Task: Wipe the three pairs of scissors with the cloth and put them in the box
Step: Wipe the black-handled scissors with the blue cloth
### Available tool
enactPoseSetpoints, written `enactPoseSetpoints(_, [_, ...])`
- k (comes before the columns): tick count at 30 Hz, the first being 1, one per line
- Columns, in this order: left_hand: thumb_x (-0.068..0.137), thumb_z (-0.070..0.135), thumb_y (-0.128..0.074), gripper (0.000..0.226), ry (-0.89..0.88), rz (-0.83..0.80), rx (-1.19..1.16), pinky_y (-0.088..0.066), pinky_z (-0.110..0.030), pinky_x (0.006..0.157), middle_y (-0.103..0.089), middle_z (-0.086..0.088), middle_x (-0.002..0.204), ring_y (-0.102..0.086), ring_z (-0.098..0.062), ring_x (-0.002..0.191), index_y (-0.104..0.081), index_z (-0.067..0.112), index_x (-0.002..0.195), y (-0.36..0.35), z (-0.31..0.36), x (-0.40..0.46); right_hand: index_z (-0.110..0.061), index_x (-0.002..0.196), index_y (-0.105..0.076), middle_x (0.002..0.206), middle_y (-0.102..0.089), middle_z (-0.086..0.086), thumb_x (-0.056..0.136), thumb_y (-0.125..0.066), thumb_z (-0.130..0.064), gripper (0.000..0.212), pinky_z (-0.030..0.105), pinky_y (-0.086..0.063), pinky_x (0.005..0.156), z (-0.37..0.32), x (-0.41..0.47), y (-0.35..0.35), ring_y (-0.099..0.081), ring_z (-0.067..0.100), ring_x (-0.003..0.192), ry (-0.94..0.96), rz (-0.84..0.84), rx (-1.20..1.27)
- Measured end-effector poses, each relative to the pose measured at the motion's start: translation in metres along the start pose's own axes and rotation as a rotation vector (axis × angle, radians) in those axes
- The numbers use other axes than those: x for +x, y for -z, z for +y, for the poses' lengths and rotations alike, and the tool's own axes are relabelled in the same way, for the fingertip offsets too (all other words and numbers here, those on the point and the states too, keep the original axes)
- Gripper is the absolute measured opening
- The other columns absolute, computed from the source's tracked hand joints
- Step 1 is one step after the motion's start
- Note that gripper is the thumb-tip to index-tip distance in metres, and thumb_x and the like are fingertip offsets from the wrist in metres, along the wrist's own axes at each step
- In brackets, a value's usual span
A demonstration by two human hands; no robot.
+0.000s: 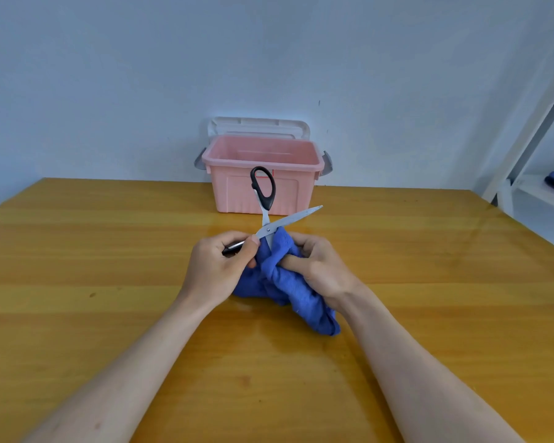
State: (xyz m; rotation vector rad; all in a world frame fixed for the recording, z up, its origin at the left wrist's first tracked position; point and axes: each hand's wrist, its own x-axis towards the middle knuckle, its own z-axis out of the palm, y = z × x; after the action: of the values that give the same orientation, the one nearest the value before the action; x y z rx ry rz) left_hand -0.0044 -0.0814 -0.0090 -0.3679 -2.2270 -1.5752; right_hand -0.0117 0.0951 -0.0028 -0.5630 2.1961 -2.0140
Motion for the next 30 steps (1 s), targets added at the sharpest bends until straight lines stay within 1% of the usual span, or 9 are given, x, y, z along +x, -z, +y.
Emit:
enactPoseSetpoints(5, [0.096, 0.014, -0.057, 0.025, -0.004, -0.023, 0.005, -0.043, -0.014, 0.059, -0.062, -0.002, 0.059, -0.057, -0.007, 0.058, -0.071, 0.013, 0.075, -0.001, 0.000, 0.000, 0.005, 0.101, -0.067, 0.096, -0.074, 0.017, 0.093, -0.058, 0.001, 0.014, 0.036, -0.057, 0.084, 0.004, 0.004, -0.008, -0.072, 0.027, 0.095, 0.003, 0.037, 0.050])
enactPoseSetpoints(8, [0.097, 0.015, -0.056, 0.028, -0.010, -0.029, -0.006, -0.041, -0.021, 0.058, -0.060, -0.006, 0.060, -0.056, -0.020, 0.060, -0.069, 0.007, 0.074, 0.000, -0.002, 0.000, 0.003, 0.094, -0.069, 0.090, -0.074, 0.015, 0.094, -0.058, -0.004, 0.013, 0.029, -0.056, 0.076, 0.005, 0.006, -0.015, -0.072, 0.019, 0.086, -0.020, 0.148, 0.031])
enactPoseSetpoints(12, [0.098, 0.015, -0.054, 0.034, -0.009, -0.062, -0.001, -0.037, -0.014, 0.056, -0.057, 0.002, 0.056, -0.051, -0.005, 0.055, -0.065, 0.019, 0.066, 0.000, 0.001, -0.001, 0.000, 0.086, -0.070, 0.079, -0.074, 0.013, 0.097, -0.056, -0.013, 0.022, 0.033, -0.059, 0.072, 0.005, 0.010, -0.020, -0.073, 0.019, 0.077, -0.003, 0.240, -0.059])
enactPoseSetpoints(14, [0.099, 0.016, -0.053, 0.036, -0.011, -0.059, 0.002, -0.036, -0.013, 0.055, -0.056, 0.003, 0.055, -0.050, -0.004, 0.055, -0.063, 0.022, 0.064, 0.000, 0.001, 0.000, -0.001, 0.079, -0.068, 0.071, -0.072, 0.009, 0.097, -0.057, -0.016, 0.026, 0.032, -0.058, 0.065, 0.004, 0.011, -0.023, -0.071, 0.017, 0.068, -0.015, 0.293, -0.093])
enactPoseSetpoints(17, [0.099, 0.014, -0.053, 0.036, -0.027, -0.040, -0.012, -0.036, -0.013, 0.057, -0.055, 0.004, 0.055, -0.050, -0.004, 0.055, -0.063, 0.016, 0.064, 0.001, 0.000, 0.001, -0.005, 0.066, -0.059, 0.054, -0.058, 0.000, 0.096, -0.056, -0.019, 0.033, 0.024, -0.044, 0.050, 0.005, 0.015, -0.029, -0.055, 0.008, 0.051, -0.017, 0.381, -0.186])
enactPoseSetpoints(21, [0.098, 0.014, -0.054, 0.034, -0.020, -0.012, -0.045, -0.040, -0.015, 0.058, -0.056, 0.005, 0.055, -0.052, -0.005, 0.056, -0.065, 0.018, 0.067, -0.001, 0.000, 0.003, -0.011, 0.057, -0.044, 0.049, -0.041, -0.003, 0.098, -0.050, -0.018, 0.042, 0.026, -0.032, 0.046, 0.006, 0.016, -0.034, -0.037, 0.009, 0.048, 0.045, 0.424, -0.353])
enactPoseSetpoints(23, [0.098, 0.013, -0.054, 0.033, -0.004, 0.012, -0.058, -0.041, -0.015, 0.059, -0.056, 0.005, 0.055, -0.053, -0.005, 0.057, -0.065, 0.018, 0.067, -0.003, 0.001, 0.003, -0.013, 0.057, -0.037, 0.048, -0.036, -0.004, 0.100, -0.046, -0.017, 0.044, 0.030, -0.029, 0.046, 0.009, 0.018, -0.034, -0.032, 0.011, 0.048, 0.047, 0.492, -0.399])
enactPoseSetpoints(27, [0.097, 0.014, -0.056, 0.034, 0.021, 0.035, -0.046, -0.039, -0.016, 0.058, -0.056, 0.004, 0.053, -0.051, -0.004, 0.056, -0.064, 0.022, 0.064, -0.002, -0.001, 0.003, -0.016, 0.058, -0.033, 0.048, -0.033, -0.008, 0.101, -0.042, -0.019, 0.045, 0.025, -0.026, 0.046, 0.013, 0.020, -0.027, -0.029, 0.008, 0.046, 0.020, 0.562, -0.340])
enactPoseSetpoints(30, [0.096, 0.015, -0.057, 0.037, 0.051, 0.033, -0.032, -0.037, -0.019, 0.056, -0.055, 0.002, 0.053, -0.048, -0.008, 0.054, -0.063, 0.023, 0.061, -0.001, -0.002, 0.004, -0.014, 0.060, -0.041, 0.046, -0.043, -0.009, 0.104, -0.039, -0.027, 0.046, 0.022, -0.031, 0.048, 0.018, 0.020, -0.021, -0.038, 0.003, 0.045, -0.014, 0.547, -0.248])
